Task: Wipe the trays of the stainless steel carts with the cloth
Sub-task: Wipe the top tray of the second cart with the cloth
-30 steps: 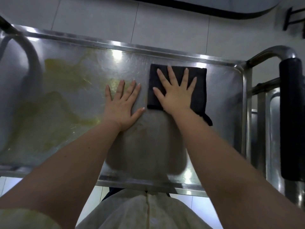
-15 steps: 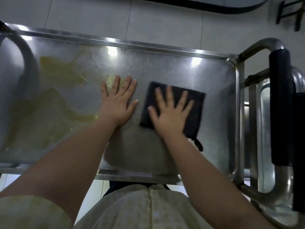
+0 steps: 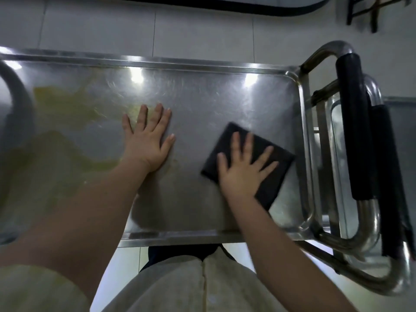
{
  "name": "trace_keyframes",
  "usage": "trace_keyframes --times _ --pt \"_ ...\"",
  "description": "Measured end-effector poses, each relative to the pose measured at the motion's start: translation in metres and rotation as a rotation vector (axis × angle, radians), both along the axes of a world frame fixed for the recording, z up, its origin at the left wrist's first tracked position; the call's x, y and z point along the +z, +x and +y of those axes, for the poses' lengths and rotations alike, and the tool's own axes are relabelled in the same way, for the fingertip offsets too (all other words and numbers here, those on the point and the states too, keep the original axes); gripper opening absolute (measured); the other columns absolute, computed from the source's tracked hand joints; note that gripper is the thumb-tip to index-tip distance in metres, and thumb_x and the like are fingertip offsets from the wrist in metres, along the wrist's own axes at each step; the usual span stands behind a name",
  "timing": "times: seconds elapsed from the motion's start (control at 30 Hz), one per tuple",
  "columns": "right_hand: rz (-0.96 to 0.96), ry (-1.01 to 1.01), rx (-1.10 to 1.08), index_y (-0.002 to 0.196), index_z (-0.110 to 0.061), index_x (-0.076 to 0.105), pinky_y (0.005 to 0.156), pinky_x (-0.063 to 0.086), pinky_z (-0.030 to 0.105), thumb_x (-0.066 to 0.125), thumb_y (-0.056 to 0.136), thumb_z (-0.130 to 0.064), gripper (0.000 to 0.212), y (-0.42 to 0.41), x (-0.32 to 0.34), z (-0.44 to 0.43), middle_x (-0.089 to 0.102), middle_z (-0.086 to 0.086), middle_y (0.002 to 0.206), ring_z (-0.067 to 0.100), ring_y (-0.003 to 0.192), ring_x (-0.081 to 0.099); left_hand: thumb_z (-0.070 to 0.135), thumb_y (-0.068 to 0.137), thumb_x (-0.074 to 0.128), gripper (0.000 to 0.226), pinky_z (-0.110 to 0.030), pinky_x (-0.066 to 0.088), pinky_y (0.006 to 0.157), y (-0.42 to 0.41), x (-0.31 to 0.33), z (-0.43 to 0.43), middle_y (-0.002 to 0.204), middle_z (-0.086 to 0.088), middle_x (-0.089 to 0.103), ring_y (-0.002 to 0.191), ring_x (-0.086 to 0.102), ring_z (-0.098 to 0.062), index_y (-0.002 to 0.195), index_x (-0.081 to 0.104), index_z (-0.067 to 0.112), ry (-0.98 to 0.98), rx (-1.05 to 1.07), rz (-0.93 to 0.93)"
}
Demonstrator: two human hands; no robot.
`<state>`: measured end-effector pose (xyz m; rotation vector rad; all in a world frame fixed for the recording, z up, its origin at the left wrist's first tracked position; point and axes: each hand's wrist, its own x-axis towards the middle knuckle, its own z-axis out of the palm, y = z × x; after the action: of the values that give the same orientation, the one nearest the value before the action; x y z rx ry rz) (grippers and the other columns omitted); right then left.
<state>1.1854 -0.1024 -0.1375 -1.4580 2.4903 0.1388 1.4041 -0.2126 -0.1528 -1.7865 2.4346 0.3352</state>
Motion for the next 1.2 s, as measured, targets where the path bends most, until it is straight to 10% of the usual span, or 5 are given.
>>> trace_keyframes --times 0.2,0.47,0.73,1.03,1.2 --pt "-0.061 -0.086 0.510 0.152 -0.049 0.008 0.114 -0.001 0.067 0.023 0.092 -0.071 0.065 0.005 -0.001 0.036 0.006 -0.013 0.163 0.041 0.148 -0.004 0.061 0.094 0.009 0.067 -0.062 -0.008 0.116 0.004 -0.003 -0.001 0.163 0.011 -0.008 0.151 -0.008 -0.025 0.156 0.000 0.036 -0.012 -0.001 0.027" --pt "0.079 0.032 -0.167 0.152 -0.045 -0.006 0.112 0.001 0.068 0.002 0.089 -0.069 0.068 -0.078 0.003 0.057 -0.005 -0.008 0.164 0.046 0.146 -0.008 0.060 0.097 0.016 0.065 -0.064 -0.008 0.113 -0.002 -0.010 0.000 0.165 0.008 0.000 0.150 -0.002 -0.029 0.155 0.004 0.035 -0.037 -0.013 0.033" --pt "-0.100 -0.123 0.617 0.151 -0.047 0.022 0.115 0.001 0.066 0.033 0.092 -0.068 0.064 0.058 0.000 0.077 0.016 -0.013 0.162 0.041 0.148 0.005 0.063 0.096 0.009 0.066 -0.062 -0.011 0.112 0.001 -0.012 -0.003 0.164 0.011 -0.007 0.150 -0.008 -0.026 0.155 -0.002 0.036 -0.033 -0.020 0.007" --pt "0.061 0.081 -0.159 0.150 -0.047 -0.010 0.112 -0.001 0.069 0.002 0.088 -0.069 0.067 -0.070 0.003 0.107 -0.008 -0.008 0.164 0.043 0.147 -0.009 0.063 0.096 0.010 0.066 -0.063 -0.011 0.113 -0.002 -0.010 -0.002 0.164 0.010 -0.004 0.150 -0.008 -0.027 0.155 -0.001 0.036 -0.031 -0.015 0.020" --pt "-0.076 -0.031 0.402 0.153 -0.044 0.012 0.112 -0.001 0.071 0.024 0.094 -0.064 0.064 0.087 0.004 0.097 0.004 -0.010 0.163 0.048 0.146 -0.003 0.062 0.096 0.008 0.065 -0.064 -0.010 0.114 0.000 -0.008 -0.002 0.164 0.011 -0.006 0.150 -0.009 -0.026 0.155 -0.003 0.036 -0.019 -0.019 0.027"
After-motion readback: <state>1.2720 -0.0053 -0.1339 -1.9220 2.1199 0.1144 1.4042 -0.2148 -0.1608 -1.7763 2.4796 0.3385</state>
